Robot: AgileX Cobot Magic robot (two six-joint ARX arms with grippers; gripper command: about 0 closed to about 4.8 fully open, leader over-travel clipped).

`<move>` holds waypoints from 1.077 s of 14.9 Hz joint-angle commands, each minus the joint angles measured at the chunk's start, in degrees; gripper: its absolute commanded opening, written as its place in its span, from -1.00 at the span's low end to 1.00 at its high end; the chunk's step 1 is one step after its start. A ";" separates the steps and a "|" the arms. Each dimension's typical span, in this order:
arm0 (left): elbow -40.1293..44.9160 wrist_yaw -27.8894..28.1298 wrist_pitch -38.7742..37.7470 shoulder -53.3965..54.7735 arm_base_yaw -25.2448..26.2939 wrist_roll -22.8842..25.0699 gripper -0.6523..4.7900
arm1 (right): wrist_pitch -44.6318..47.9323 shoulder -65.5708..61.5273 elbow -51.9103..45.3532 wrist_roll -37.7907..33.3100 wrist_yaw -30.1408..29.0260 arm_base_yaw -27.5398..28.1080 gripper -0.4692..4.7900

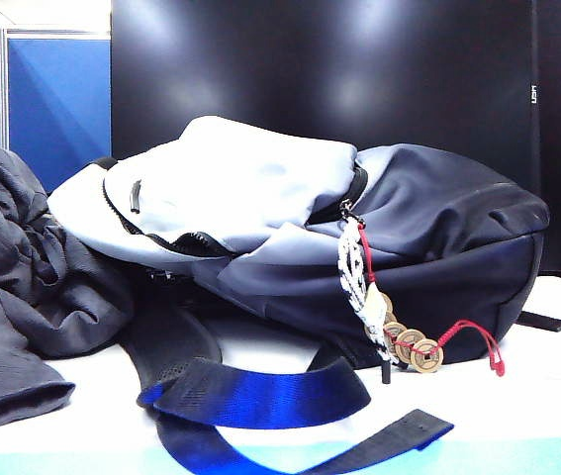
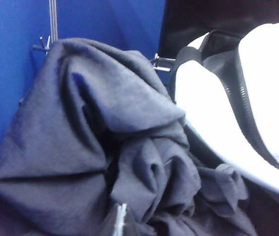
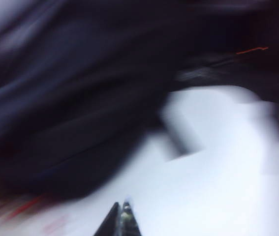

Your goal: Take the gray clothes out of the backpack.

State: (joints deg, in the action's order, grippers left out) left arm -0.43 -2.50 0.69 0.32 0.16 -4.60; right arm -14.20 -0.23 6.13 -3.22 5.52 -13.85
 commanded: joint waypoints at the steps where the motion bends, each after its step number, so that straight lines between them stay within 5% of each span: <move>1: 0.00 -0.15 0.28 -0.13 0.11 0.04 -0.77 | 6.56 0.13 0.28 -0.13 2.10 5.09 -0.85; 6: 0.00 -0.26 0.17 -0.13 0.09 0.04 -0.77 | 18.18 0.13 -4.09 -0.17 -3.19 9.18 -0.85; 16: 0.00 -0.26 0.17 -0.13 0.09 0.04 -0.77 | 17.46 0.13 -5.92 0.26 -2.67 9.22 -0.85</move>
